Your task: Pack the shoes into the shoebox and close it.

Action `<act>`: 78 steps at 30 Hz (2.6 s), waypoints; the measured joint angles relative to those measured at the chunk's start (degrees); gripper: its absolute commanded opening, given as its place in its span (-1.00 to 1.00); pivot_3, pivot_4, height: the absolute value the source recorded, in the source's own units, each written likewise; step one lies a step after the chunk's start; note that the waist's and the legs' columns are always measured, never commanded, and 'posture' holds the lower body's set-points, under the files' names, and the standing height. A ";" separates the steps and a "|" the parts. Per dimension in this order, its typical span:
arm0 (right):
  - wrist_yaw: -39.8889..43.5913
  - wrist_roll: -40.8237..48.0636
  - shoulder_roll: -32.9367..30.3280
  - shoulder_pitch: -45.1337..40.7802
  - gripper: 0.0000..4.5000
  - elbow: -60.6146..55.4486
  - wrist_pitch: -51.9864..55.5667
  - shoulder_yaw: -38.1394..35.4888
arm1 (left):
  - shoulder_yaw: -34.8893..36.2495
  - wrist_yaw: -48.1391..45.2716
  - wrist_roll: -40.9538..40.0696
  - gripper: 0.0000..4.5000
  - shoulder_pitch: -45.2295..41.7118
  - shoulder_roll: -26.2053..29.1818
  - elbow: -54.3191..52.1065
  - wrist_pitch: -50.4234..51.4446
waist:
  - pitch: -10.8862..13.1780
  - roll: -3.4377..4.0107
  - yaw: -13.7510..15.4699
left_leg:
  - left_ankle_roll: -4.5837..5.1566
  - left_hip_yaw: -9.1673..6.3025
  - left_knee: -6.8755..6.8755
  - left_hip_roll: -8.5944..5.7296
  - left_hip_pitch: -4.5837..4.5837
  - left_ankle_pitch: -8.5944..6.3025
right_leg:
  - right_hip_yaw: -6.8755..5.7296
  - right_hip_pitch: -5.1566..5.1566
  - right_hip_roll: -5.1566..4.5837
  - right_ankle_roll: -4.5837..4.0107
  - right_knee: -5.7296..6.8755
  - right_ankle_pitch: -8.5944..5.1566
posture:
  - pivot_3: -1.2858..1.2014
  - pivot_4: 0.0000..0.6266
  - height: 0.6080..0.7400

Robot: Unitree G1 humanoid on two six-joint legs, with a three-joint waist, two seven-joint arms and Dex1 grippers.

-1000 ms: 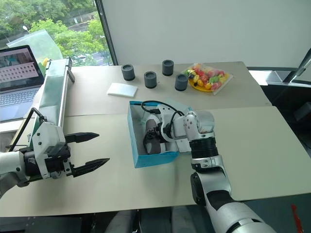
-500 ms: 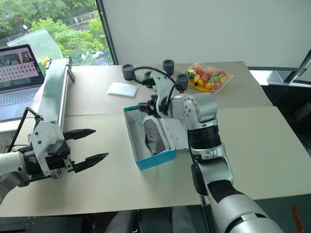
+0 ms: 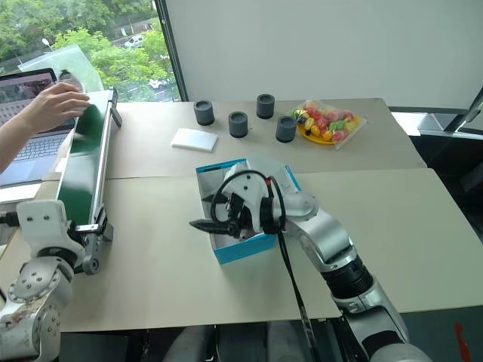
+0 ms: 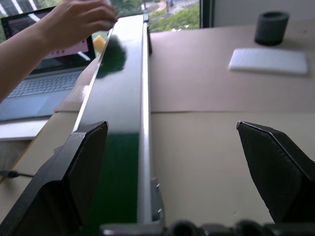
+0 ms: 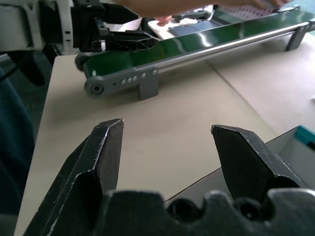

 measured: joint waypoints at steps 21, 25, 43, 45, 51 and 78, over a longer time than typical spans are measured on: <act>-0.53 -2.91 5.27 2.19 0.97 4.48 -6.37 -0.05 | 5.24 -4.20 -2.21 1.00 2.21 -0.10 0.50 -0.03 | -0.03 -0.06 0.40 | -0.01 -0.02 0.00 0.12 0.11 -0.01 | 0.00 0.09 -0.02 -0.01 -0.03 0.01 | 0.03 -0.52 0.80; 0.10 -4.21 4.94 2.19 0.97 5.14 -8.59 0.05 | 5.25 -4.36 -2.33 1.00 1.77 -0.07 0.72 0.46 | -0.03 -0.06 0.40 | -0.02 0.00 0.00 0.11 0.11 0.00 | 0.00 0.10 -0.01 -0.01 -0.03 0.00 | 0.03 -0.52 0.80; 0.90 -14.08 3.69 2.18 0.97 10.20 -19.69 2.36 | 11.41 -3.28 -6.91 1.00 -0.17 -4.31 2.36 -0.17 | -0.05 -0.08 0.39 | -0.02 0.00 0.01 0.11 0.12 -0.01 | 0.01 0.11 -0.01 -0.01 -0.03 0.01 | 0.03 -0.52 0.80; 1.49 -14.18 3.60 2.18 0.97 10.47 -20.11 2.42 | 11.40 -3.25 -6.88 1.00 0.07 -4.31 2.49 -0.03 | -0.05 -0.08 0.39 | -0.02 0.00 0.01 0.11 0.12 -0.01 | 0.01 0.11 -0.01 -0.01 -0.03 0.01 | 0.03 -0.52 0.80; 3.60 -14.49 3.06 2.19 0.97 10.53 -20.78 2.91 | 11.40 -3.17 -6.87 1.00 0.20 -4.28 2.52 0.46 | -0.05 -0.08 0.36 | -0.02 0.00 0.01 0.12 0.13 -0.01 | 0.01 0.11 -0.01 -0.01 -0.03 0.01 | 0.03 -0.52 0.80; 3.47 -14.44 3.75 2.18 0.97 10.61 -20.70 2.52 | 10.78 -1.65 -5.48 1.00 0.53 -2.37 4.22 3.46 | -0.05 -0.09 0.37 | -0.02 -0.01 0.01 0.11 0.13 -0.01 | 0.02 0.11 -0.01 -0.01 -0.02 0.01 | 0.03 -0.52 0.80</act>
